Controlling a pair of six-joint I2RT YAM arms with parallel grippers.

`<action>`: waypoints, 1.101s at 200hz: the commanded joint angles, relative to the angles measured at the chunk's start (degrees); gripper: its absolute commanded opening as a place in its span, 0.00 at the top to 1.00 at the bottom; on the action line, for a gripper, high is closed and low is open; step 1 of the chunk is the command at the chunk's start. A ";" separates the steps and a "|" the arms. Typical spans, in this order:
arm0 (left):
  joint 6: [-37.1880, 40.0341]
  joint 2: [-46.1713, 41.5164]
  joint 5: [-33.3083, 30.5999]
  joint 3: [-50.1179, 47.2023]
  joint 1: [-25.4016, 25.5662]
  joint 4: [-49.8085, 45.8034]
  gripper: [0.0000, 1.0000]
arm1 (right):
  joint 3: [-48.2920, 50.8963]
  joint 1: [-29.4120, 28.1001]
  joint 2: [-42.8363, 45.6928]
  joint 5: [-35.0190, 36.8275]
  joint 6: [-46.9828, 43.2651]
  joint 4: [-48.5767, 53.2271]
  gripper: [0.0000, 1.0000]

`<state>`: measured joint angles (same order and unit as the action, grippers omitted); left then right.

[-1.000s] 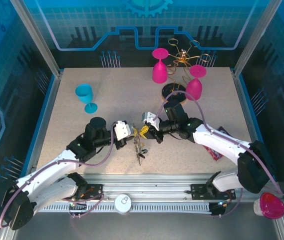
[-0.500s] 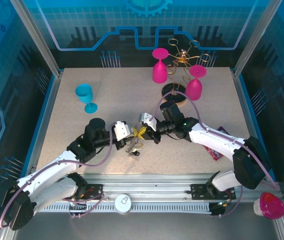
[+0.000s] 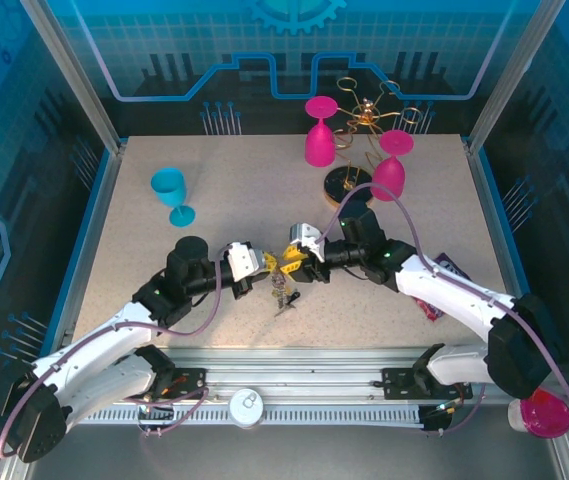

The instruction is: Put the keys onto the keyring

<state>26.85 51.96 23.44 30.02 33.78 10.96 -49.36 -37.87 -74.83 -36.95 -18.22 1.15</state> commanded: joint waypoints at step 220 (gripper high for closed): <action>4.78 0.98 -3.35 5.93 -0.80 -13.11 0.80 | -12.00 -3.63 -4.08 2.29 -12.64 16.73 1.00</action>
<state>27.64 52.16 21.91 32.42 33.10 5.61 -55.96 -39.46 -78.26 -36.95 -25.45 9.39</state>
